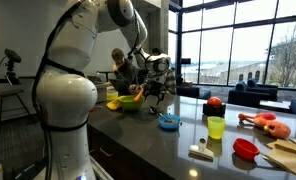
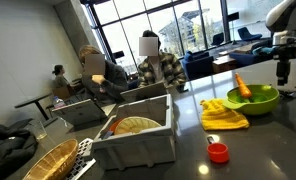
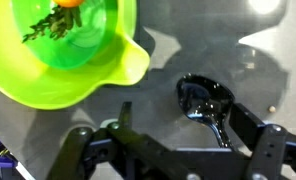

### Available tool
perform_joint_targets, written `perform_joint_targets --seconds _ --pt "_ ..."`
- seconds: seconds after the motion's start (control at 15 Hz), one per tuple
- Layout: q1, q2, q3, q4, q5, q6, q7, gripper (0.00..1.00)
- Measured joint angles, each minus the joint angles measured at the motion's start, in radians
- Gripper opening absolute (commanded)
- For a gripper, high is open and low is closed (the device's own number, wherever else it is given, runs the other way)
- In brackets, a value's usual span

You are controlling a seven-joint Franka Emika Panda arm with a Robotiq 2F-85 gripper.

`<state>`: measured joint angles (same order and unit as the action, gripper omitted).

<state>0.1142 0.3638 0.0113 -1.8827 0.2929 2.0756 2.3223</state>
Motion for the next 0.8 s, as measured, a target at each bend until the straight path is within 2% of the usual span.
perform_joint_targets --seconds 0.33,0.53,0.8 --pt "-0.079 0.000 -0.040 0.003 0.002 -0.015 0.001 1.00" --pt "-0.099 0.000 -0.041 0.002 0.027 -0.024 -0.021 1.00" --pt "-0.117 0.000 -0.029 0.002 0.101 -0.093 -0.227 1.00"
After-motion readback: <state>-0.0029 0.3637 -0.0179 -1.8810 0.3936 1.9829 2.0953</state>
